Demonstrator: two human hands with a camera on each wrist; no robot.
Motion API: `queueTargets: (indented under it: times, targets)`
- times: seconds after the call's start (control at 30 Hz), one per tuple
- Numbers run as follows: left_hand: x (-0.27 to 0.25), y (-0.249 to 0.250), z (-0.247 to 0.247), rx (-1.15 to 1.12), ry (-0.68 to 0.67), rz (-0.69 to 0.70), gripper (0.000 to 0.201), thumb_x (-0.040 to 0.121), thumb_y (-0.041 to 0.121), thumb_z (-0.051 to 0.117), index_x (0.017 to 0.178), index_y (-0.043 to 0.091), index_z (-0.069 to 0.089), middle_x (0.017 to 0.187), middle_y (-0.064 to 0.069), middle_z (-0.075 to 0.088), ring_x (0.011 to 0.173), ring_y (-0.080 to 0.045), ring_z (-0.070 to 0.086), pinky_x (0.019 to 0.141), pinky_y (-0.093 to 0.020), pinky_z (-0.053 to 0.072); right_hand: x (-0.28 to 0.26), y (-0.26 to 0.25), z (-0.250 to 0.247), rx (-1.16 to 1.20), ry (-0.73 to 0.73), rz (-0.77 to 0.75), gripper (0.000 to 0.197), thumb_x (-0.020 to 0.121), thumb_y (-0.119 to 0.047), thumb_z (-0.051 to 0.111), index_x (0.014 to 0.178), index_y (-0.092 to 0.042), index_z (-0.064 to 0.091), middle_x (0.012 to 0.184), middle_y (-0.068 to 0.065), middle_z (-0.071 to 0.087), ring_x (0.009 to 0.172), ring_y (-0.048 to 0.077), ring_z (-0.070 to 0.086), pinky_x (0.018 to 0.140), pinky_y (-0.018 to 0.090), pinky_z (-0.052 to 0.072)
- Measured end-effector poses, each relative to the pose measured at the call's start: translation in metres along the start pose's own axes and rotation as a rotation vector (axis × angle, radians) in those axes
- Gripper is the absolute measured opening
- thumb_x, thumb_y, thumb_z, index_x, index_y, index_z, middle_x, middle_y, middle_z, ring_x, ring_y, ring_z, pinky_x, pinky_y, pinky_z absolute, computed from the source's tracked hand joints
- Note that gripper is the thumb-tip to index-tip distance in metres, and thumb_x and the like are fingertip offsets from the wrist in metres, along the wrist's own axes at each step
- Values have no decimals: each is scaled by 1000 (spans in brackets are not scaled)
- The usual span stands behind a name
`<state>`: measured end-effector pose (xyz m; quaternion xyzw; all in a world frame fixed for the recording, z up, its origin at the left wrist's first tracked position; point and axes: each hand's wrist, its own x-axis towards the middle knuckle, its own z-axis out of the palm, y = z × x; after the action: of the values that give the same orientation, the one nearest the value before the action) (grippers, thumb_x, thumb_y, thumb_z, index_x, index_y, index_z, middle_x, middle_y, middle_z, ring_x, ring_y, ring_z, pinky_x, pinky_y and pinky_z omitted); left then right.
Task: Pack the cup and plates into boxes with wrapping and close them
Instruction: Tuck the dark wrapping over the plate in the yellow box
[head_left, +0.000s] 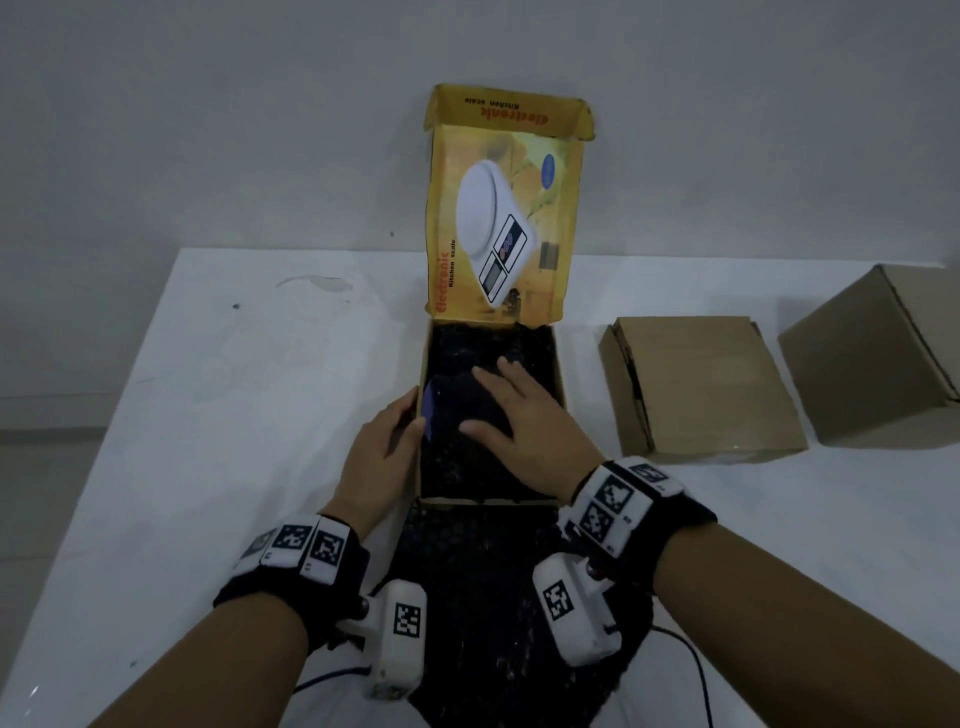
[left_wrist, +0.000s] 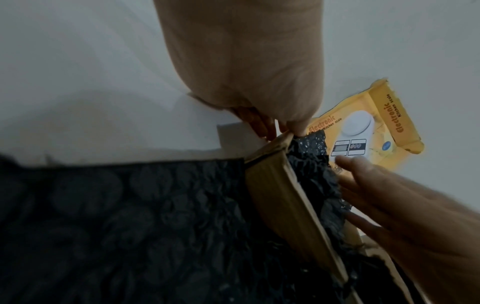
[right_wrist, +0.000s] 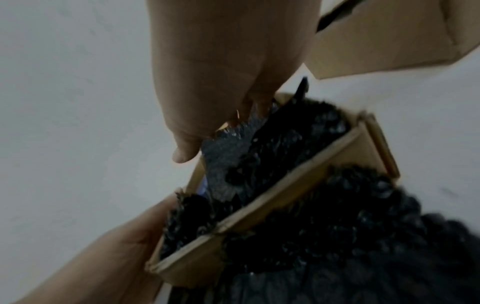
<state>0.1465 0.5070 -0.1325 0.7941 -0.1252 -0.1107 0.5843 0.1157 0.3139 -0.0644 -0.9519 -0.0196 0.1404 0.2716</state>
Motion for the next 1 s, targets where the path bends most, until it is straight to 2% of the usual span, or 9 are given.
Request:
queueTargets:
  times: [0.07,0.13,0.2,0.3,0.37,0.43,0.67,0.83,1.0]
  targets:
    - [0,-2,-1,-6,-11,-6,45,98,28,43,142,16,43,139,8,50,126,-2,46,107,-25,37,-13,-1,-14,-27,97,-77,40,92,-41,55,128,-27,52,124,-1,54,107,17,55,92,33,47]
    - [1,-3,-1,5,-25,-10,45,99,26,43,143,16,41,141,8,47,128,-1,43,105,-15,34,-30,-3,-21,-11,84,-161,16,87,-32,65,101,-25,65,89,-5,65,74,9,57,74,35,53]
    - [1,-1,-2,37,-38,0,44,100,24,42,143,15,40,142,9,44,127,1,40,99,-3,30,-45,-1,-19,-8,-10,-219,8,83,-31,69,88,-25,69,78,-8,69,68,6,59,69,35,54]
    - [1,-2,-3,77,-43,-4,45,100,24,41,144,16,38,142,10,42,129,-1,38,96,2,27,-65,2,-2,-99,-214,-296,25,82,-40,69,105,-31,68,107,-8,70,92,9,63,83,34,52]
    - [1,-3,-4,70,-57,-7,46,101,26,40,145,17,37,144,10,41,131,-2,37,103,-7,28,-75,7,14,-232,-375,-345,49,81,-46,68,127,-35,56,140,-9,50,118,13,53,95,31,46]
    - [0,-2,-4,62,-67,-16,46,101,27,40,146,18,36,146,9,41,132,-3,37,107,-17,29,-84,11,28,-327,-427,-364,51,83,-46,64,132,-37,52,154,-12,27,126,16,47,95,32,42]
    - [-1,1,-5,62,-68,-73,48,100,30,40,147,19,34,148,6,39,135,-9,36,110,-25,28,-102,20,45,-218,-187,-427,22,87,-27,56,98,-22,75,141,0,50,99,27,65,73,40,55]
    - [-1,6,-7,16,-56,-128,44,100,26,44,143,23,40,143,11,43,130,-6,38,108,-24,28,-105,13,13,63,-11,-346,14,84,-30,66,93,-29,76,127,-9,60,105,9,61,89,31,51]
    - [1,4,-7,-51,-25,-140,40,99,17,47,138,22,45,139,6,48,131,-13,42,111,-32,32,-86,2,-45,363,414,-271,15,78,-36,66,81,-26,76,97,-11,70,90,6,61,80,23,47]
